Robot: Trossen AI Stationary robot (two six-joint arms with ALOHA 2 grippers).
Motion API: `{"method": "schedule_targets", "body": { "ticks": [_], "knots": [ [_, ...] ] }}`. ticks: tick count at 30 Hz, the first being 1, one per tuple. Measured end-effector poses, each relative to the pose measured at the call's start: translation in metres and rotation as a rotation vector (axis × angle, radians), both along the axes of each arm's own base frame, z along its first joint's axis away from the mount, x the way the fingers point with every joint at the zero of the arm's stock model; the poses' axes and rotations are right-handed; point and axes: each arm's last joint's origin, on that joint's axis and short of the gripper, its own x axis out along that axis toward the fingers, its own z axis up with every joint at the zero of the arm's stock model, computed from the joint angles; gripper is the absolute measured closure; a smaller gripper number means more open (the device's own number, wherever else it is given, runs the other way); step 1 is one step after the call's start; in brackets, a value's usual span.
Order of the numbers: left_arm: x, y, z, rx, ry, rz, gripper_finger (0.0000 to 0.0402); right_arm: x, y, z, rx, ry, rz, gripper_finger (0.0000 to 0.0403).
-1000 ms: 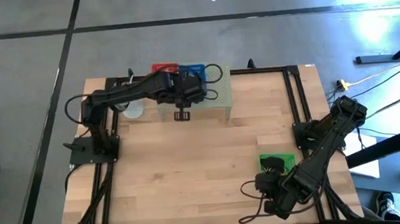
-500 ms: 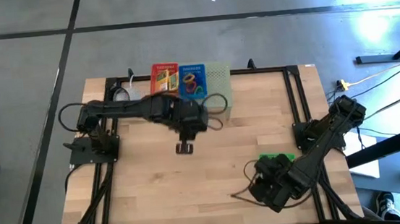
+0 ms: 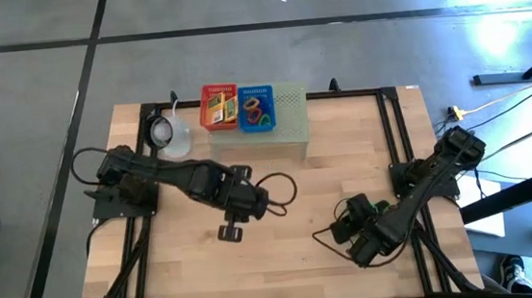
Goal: Pick & Place Office Desk Supplies
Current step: Put the green bin on the shelf
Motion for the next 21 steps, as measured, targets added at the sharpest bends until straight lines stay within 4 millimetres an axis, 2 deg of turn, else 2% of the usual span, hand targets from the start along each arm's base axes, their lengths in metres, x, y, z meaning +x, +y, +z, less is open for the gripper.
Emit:
{"method": "schedule_targets", "body": {
  "ticks": [15, 21],
  "knots": [
    [-0.001, -0.003, 0.0, 0.052, -0.014, 0.003, 0.0316, 0.007, -0.004, -0.003, 0.022, -0.01, 0.003, 0.0236],
    [-0.001, -0.003, 0.0, 0.051, -0.014, 0.005, 0.0316, 0.01, 0.001, -0.016, 0.028, 0.024, -0.005, 0.0237]
  ]
}}
